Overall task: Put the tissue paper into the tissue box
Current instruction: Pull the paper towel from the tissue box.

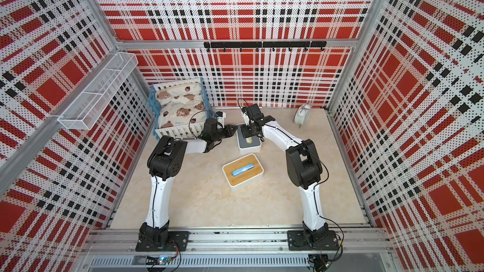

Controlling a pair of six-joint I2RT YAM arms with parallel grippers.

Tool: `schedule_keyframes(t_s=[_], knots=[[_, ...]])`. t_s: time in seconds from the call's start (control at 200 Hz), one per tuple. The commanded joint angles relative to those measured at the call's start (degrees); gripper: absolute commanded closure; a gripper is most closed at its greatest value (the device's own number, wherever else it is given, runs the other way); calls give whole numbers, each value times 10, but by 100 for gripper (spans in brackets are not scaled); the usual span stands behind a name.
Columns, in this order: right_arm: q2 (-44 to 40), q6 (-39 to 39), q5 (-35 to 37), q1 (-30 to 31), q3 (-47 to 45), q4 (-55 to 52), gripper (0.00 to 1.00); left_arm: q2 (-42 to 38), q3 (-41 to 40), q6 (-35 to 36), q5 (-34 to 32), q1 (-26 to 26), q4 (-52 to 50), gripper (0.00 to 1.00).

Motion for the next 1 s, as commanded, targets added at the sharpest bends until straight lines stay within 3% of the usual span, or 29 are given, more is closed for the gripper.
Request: schedule_keyframes(t_s=[0.0,0.286,0.676,0.902,0.992], knots=[[-46,9,10,5,-24,33,100,11,10,12,-1,-6,-16,76],[-82,37,52,-10,-136,91,100,12,11,11,-2,-6,-19,76],[-56,38,76,-32,-144,95,100,14,11,13,-3,-7,-20,76],[-86,18,73,-33,-137,80,73,13,12,14,-3,-7,-21,76],[-106,10,74,-30,-131,64,54,13,12,14,-4,-7,-21,76]])
